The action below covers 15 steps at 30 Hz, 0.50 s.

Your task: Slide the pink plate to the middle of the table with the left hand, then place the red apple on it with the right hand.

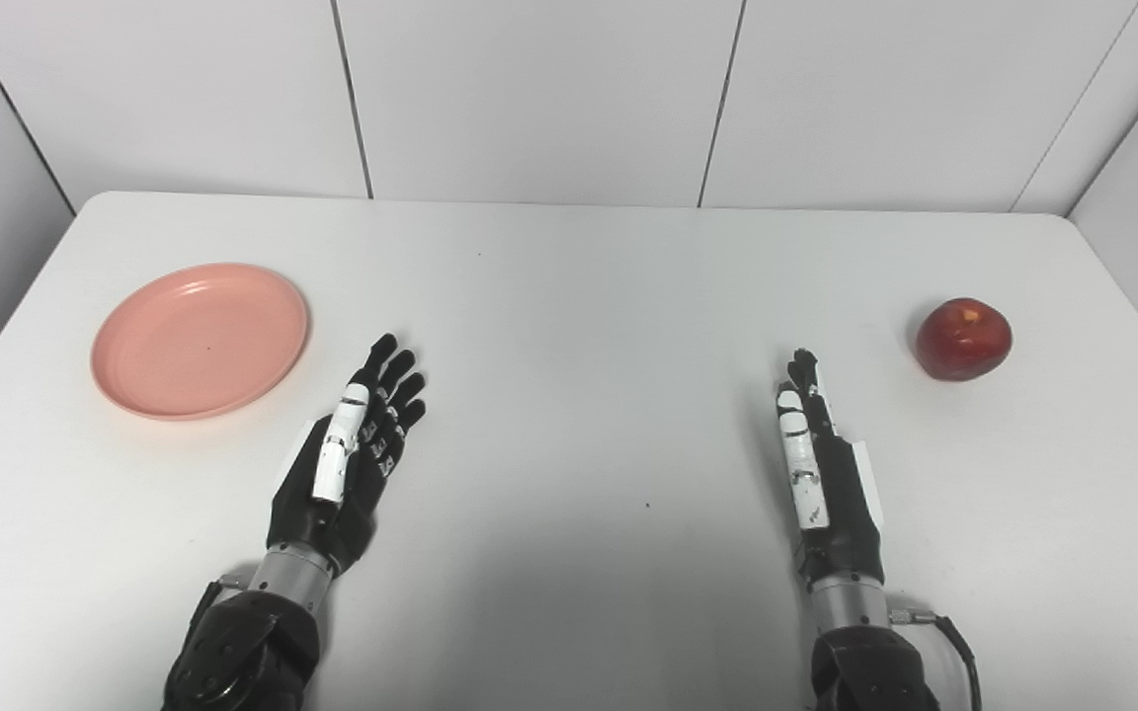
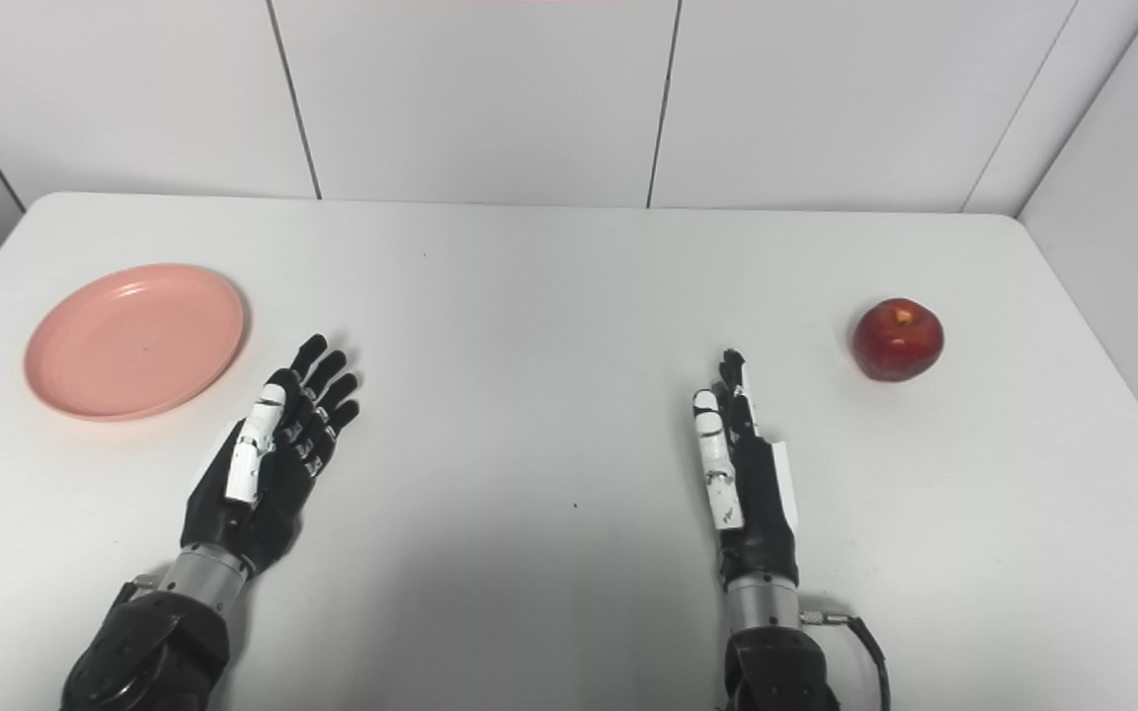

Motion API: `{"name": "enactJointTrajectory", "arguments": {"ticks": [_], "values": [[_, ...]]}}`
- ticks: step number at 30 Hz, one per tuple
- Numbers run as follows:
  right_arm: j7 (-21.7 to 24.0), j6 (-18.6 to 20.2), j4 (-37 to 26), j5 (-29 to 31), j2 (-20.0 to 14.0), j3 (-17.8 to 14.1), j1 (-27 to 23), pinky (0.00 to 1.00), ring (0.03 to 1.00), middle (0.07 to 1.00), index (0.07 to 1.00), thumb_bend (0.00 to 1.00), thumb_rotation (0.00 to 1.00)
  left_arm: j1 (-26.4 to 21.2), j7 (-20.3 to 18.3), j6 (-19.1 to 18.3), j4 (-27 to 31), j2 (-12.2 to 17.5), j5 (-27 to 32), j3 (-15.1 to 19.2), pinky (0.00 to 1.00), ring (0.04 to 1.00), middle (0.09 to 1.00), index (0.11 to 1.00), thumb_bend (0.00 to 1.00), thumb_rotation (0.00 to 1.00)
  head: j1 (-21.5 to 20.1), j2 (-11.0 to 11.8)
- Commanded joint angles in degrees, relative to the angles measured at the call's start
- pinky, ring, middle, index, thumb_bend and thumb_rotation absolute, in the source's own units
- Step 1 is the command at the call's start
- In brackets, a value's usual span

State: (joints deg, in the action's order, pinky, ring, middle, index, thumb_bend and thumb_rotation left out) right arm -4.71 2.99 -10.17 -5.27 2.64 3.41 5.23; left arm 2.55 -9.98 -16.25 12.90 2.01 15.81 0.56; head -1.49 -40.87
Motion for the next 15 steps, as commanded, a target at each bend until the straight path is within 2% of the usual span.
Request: {"name": "enactJointTrajectory", "arguments": {"ticks": [1,15], "values": [[0.60,-1.08,-0.35,0.31,0.57,0.53,0.92,1.00,0.987,0.997,0.992,0.24,1.00,1.08,-0.30,1.80,1.31,0.18,-0.09,-0.28,1.00,0.989,0.994,0.983,0.36,1.00,0.03,-0.07],[0.56,-0.96,-0.32,0.27,0.56,0.46,0.87,1.00,0.985,0.997,0.991,0.25,1.00,1.16,-0.29,1.71,1.24,0.23,-0.18,-0.35,1.00,0.988,0.992,0.980,0.36,1.00,0.03,-0.17]]}}
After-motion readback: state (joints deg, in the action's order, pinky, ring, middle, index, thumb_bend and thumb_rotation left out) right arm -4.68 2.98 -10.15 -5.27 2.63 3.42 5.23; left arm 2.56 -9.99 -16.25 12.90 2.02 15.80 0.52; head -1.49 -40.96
